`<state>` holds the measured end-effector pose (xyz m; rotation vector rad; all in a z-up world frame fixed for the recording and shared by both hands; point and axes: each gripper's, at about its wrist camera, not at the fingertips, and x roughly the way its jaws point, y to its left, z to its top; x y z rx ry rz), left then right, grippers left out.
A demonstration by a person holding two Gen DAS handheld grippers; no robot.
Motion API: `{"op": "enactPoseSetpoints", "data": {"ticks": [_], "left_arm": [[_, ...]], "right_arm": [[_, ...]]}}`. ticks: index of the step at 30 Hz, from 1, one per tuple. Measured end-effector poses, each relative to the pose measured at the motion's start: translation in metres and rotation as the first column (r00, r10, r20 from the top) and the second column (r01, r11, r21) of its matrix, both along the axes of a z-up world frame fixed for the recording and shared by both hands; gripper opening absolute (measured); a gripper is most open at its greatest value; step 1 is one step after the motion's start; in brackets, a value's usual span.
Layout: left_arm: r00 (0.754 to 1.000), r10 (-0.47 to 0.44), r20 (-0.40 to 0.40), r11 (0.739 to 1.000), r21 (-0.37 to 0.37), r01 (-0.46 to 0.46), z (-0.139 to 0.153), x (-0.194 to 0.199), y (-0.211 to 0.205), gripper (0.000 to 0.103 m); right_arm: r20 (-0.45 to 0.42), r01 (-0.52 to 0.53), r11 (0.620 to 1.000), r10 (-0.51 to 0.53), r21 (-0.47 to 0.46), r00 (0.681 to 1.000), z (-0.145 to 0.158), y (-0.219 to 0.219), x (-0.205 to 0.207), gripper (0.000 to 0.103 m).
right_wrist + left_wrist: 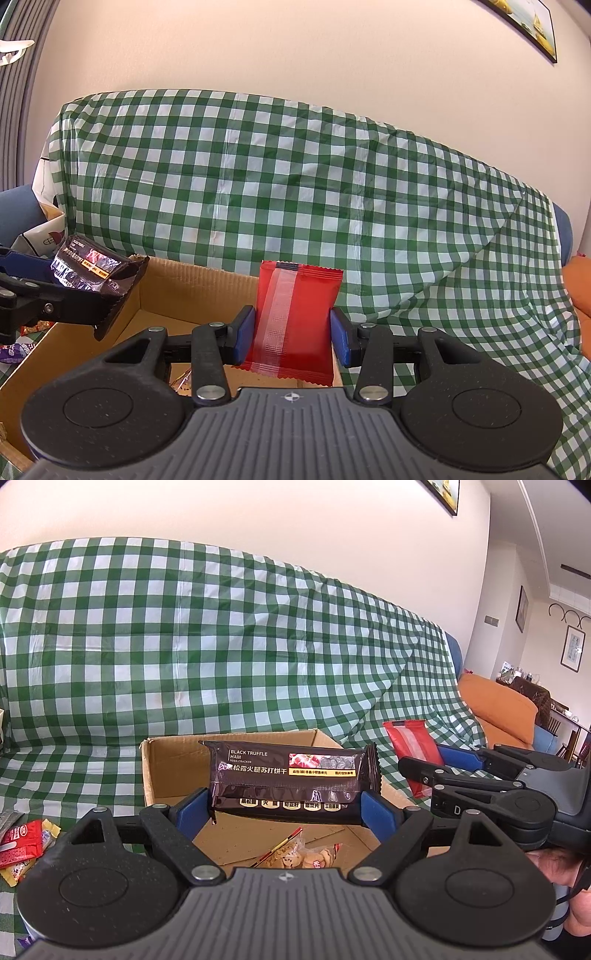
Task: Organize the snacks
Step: 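Open left tool to drop biscuit bar while right tool releases red packet into box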
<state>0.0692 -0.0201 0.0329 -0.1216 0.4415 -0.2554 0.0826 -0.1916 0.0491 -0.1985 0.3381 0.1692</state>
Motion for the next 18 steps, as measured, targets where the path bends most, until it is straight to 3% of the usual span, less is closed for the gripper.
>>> {"op": "enactPoseSetpoints", "data": {"ticks": [6, 10, 12, 18], "left_arm": [[1.0, -0.007, 0.001, 1.0, -0.003, 0.007, 0.0012, -0.0002, -0.0014, 0.091], [1.0, -0.016, -0.009, 1.0, -0.014, 0.016, 0.001, 0.0016, -0.0019, 0.102], [1.0, -0.011, -0.004, 1.0, 0.002, 0.011, 0.0016, 0.0011, -0.0037, 0.102], [1.0, 0.006, 0.006, 1.0, 0.001, -0.006, 0.0033, 0.0007, -0.0023, 0.102]], "right_arm": [[-0.006, 0.001, 1.0, -0.001, -0.002, 1.0, -0.0002, 0.0002, 0.0005, 0.046], [-0.027, 0.003, 1.0, -0.003, -0.014, 1.0, -0.0021, 0.0005, 0.0041, 0.062], [-0.022, 0.004, 1.0, -0.005, -0.012, 1.0, -0.0015, -0.0007, 0.0043, 0.07], [-0.026, 0.012, 1.0, -0.013, -0.014, 1.0, -0.0023, -0.0021, 0.0067, 0.071]]}}
